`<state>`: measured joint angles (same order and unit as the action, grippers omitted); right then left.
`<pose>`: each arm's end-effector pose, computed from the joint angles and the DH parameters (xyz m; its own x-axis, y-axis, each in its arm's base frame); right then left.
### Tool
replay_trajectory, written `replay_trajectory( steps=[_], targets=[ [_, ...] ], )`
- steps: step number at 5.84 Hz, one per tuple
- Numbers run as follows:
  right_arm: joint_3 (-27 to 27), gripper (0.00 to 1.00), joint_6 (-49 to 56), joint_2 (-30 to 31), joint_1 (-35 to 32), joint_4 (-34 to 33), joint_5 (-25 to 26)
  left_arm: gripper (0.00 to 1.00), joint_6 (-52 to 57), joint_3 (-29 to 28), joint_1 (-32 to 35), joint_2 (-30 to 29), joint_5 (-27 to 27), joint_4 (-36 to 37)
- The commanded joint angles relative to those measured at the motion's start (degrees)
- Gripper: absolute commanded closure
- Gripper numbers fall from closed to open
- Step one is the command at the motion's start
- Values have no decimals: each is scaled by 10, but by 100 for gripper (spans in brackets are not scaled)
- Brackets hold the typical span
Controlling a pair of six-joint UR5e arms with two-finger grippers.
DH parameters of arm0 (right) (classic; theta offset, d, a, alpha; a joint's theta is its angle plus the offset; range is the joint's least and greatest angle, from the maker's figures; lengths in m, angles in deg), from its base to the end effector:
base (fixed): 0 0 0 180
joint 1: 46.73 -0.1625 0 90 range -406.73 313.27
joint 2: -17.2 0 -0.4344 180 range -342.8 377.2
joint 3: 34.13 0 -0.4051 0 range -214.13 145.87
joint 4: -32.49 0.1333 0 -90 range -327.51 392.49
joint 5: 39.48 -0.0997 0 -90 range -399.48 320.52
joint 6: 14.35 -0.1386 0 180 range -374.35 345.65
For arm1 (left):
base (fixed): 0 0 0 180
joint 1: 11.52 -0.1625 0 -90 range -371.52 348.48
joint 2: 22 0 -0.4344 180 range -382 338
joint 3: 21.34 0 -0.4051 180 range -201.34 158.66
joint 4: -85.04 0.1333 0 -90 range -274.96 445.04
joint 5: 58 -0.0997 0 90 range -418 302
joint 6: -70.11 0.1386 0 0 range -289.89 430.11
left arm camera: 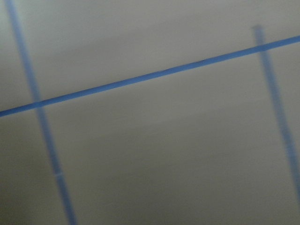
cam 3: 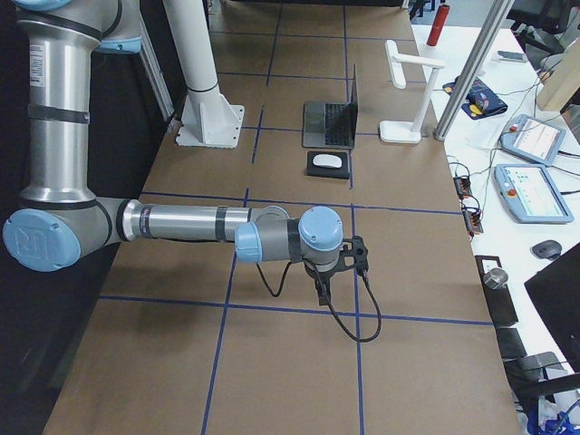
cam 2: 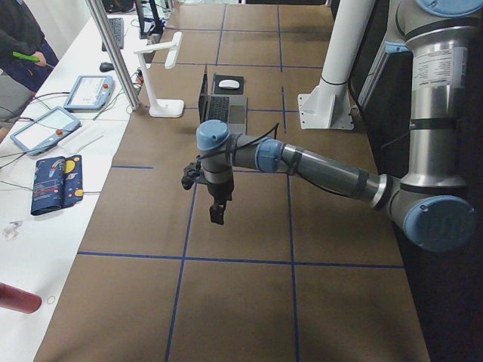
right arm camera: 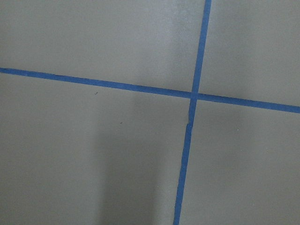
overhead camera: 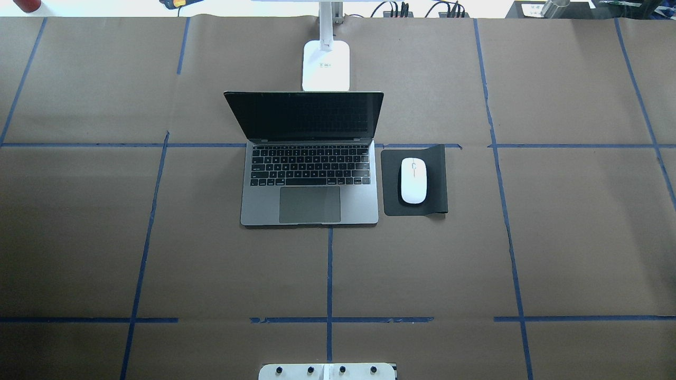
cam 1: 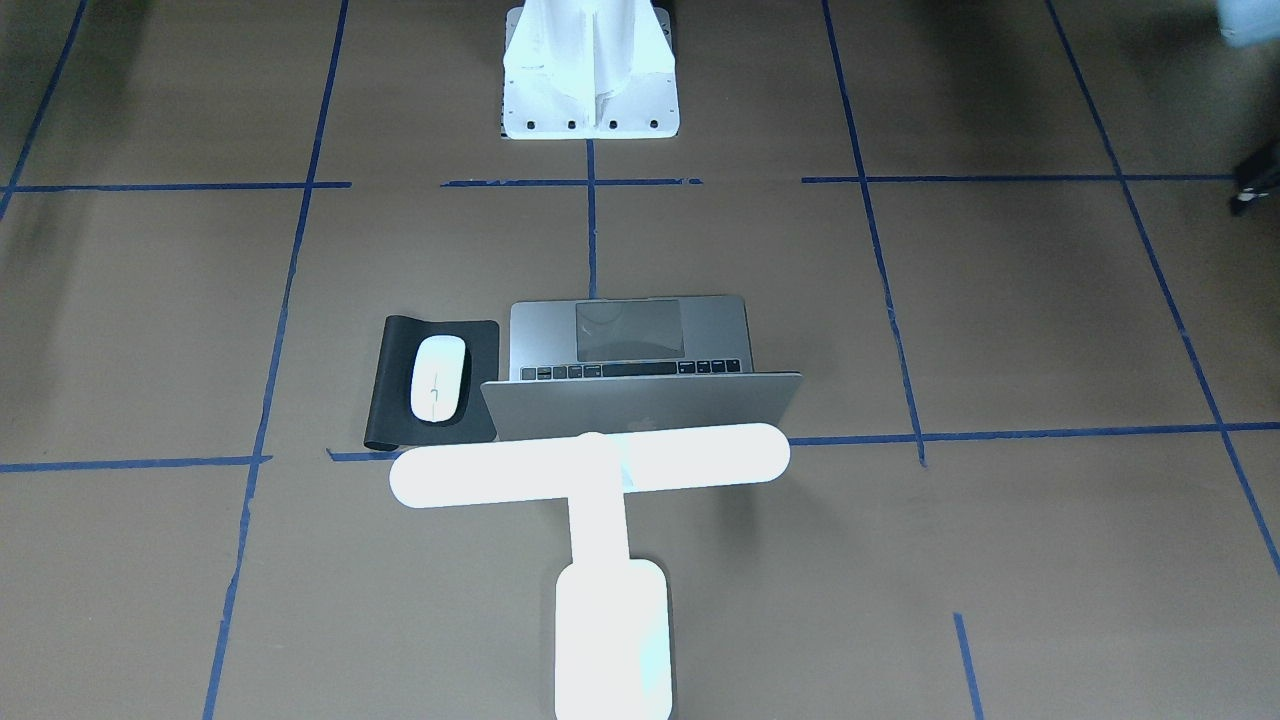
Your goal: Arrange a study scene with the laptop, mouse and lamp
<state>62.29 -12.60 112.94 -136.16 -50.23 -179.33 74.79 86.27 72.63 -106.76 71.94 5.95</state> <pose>0.0227 -0.4730 0.6646 0.6431 -0.1424 0.7524 0.0295 0.9864 0.1615 0.0026 -0.4605 0.6120 0.7502 0.1752 -0.6376 -0.1636 0.9834 0.0778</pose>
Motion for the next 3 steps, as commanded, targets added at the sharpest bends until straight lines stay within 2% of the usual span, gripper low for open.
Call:
replay_trajectory(
  steps=[1,3],
  targets=[
    [-2,0,-9,0,0,-1,0,0,68,-79,62,9,18,-4],
    [-4,0,-9,4,0,-3,-2,0,64,-112,66,10,46,-29]
  ],
)
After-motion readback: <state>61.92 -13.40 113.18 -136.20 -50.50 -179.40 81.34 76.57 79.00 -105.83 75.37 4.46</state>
